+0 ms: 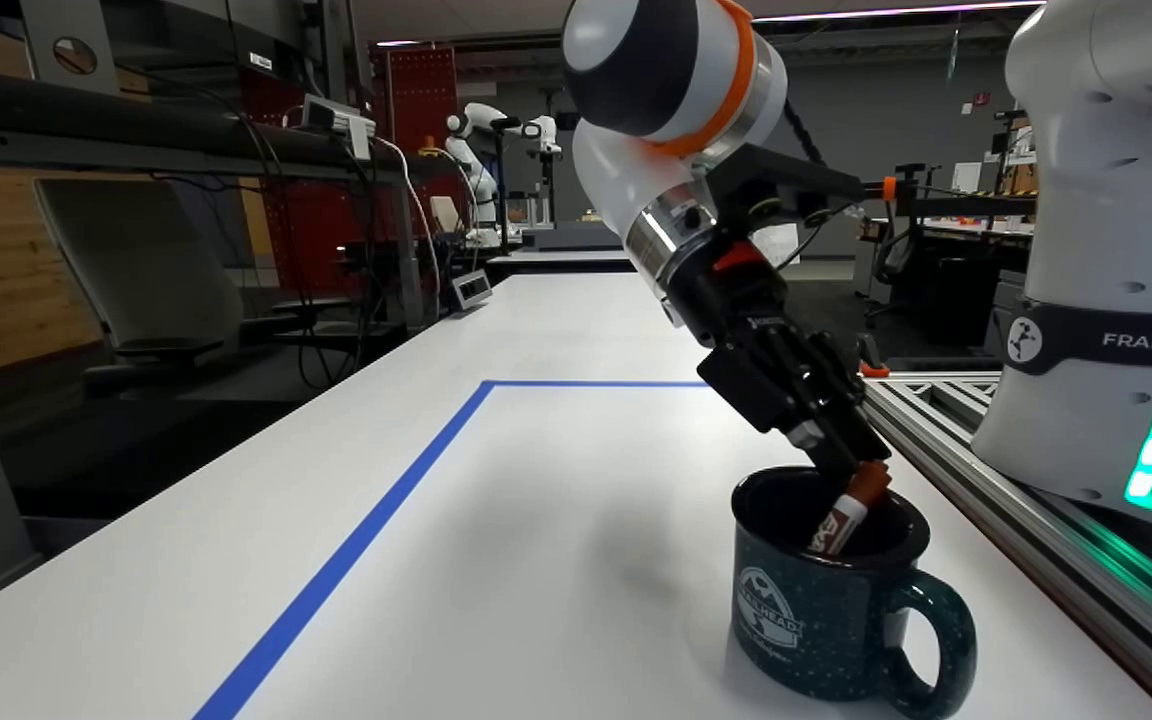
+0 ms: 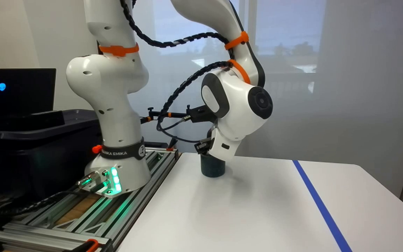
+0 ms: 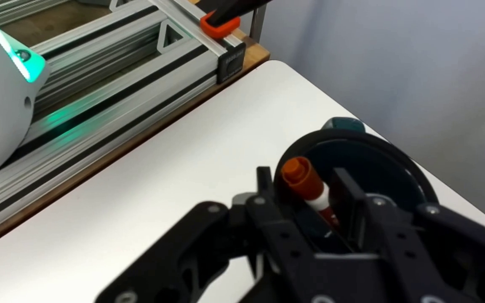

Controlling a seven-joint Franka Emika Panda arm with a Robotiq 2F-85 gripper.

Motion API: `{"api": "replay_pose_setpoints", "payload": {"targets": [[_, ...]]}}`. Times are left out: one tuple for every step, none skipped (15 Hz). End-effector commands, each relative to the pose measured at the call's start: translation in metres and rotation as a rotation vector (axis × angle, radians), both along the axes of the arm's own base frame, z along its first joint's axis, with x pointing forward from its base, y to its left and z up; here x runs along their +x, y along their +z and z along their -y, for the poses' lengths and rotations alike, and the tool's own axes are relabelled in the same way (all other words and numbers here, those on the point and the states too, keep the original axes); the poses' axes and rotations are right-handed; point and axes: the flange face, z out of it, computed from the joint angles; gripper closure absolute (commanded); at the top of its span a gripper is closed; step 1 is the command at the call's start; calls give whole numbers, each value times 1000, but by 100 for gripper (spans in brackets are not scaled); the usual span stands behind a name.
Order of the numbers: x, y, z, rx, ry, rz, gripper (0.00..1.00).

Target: Take the marker out of the mug.

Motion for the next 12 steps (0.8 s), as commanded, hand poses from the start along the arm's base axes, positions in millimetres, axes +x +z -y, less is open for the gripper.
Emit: {"api": "replay_pose_setpoints", "payload": {"targets": [[0,5,-8,25,-4,21,57],[-1,5,-9,26,-3,22,58],[-1,4,-10,27,-2,23,57],[-1,4,-11,29,1,23,57],[-1,4,-12,31,3,22,56],[-2,4,-13,31,3,22,58],[-2,3,-13,32,4,22,58],[-3,3,-14,33,5,21,59],[-3,3,-15,34,5,20,61],[-3,2,-16,36,6,20,63],[-3,2,-16,36,7,21,66],[-2,2,-16,37,7,22,64]]}}
